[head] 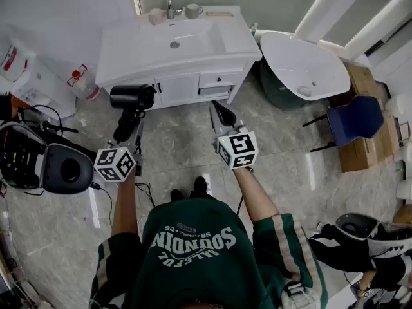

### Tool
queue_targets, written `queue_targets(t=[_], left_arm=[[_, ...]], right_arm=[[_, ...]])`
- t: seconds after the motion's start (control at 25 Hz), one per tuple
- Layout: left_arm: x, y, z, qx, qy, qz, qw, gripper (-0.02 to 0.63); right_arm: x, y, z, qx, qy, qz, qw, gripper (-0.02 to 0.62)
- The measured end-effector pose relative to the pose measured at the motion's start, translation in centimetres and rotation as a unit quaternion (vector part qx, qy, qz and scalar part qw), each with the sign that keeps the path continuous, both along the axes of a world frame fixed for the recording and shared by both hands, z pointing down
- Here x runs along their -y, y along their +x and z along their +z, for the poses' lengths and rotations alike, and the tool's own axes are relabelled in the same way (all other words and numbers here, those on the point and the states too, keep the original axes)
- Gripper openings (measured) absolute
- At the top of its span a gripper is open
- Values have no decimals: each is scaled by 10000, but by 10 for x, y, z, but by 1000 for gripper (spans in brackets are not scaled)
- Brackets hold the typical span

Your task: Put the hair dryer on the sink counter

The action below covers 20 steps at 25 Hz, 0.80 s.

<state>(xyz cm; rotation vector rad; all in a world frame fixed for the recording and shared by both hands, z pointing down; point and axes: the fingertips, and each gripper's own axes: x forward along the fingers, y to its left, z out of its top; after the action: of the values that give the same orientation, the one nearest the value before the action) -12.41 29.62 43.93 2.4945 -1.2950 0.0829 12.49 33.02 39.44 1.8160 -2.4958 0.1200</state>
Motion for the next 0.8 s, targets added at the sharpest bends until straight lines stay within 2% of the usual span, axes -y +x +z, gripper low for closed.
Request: queue_targets(t=[0.32, 0.8], left_arm=[[22, 24, 15, 41, -54, 12, 10000, 229], [54, 38, 22, 6, -106, -321, 9994, 229]], right_arm=[[24, 23, 20, -62, -102, 58, 9999, 3], [63, 34, 32, 18, -226, -325, 9992, 3]])
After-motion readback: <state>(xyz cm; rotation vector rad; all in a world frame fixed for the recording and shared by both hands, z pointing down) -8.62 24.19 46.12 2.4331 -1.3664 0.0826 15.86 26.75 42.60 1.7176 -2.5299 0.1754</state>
